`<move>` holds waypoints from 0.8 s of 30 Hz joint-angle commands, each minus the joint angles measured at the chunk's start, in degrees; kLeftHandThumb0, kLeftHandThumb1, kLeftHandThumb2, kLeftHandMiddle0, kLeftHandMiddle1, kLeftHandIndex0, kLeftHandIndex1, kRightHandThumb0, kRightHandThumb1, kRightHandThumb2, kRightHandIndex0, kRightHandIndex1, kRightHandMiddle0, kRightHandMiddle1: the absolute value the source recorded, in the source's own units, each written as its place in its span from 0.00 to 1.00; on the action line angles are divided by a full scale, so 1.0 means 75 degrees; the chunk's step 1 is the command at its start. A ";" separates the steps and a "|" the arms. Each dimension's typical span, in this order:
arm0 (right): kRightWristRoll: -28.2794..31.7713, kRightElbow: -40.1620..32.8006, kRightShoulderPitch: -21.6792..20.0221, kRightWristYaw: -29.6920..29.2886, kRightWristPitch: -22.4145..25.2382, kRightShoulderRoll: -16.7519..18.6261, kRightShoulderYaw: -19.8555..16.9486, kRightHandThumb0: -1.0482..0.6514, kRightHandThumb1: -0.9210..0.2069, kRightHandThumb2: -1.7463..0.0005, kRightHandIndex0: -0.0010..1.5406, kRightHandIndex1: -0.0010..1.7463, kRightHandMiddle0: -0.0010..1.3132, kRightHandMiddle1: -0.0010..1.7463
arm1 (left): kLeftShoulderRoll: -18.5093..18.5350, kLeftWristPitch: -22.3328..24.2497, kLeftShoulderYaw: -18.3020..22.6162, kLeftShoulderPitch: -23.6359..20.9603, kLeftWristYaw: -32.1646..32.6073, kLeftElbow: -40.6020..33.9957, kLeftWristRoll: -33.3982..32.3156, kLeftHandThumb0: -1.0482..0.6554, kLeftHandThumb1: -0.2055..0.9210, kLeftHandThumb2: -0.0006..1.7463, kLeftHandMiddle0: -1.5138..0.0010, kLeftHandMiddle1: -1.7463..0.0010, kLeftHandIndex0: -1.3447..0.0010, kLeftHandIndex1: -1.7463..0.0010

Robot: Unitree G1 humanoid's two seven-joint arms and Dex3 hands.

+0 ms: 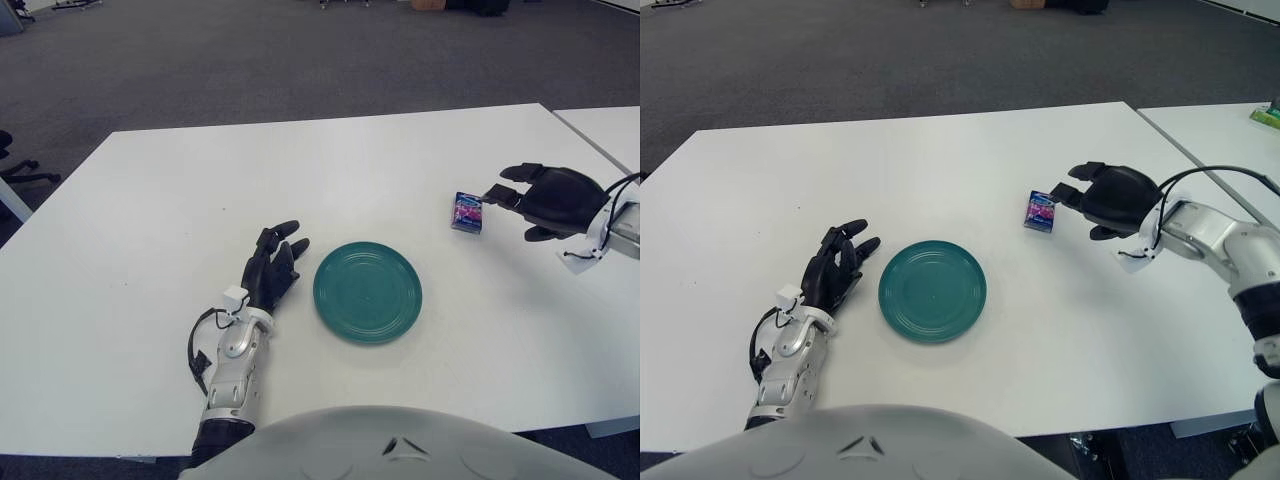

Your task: Put the gum into the plate.

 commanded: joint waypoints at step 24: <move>-0.1921 0.3057 -0.2530 -0.2081 0.0060 0.0901 0.2580 0.25 0.05 0.78 0.16 0.00 0.00 0.15 | -0.0154 -0.0280 0.0033 0.0081 -0.0212 0.0361 -0.0328 0.14 1.00 0.43 0.70 0.66 0.82 0.37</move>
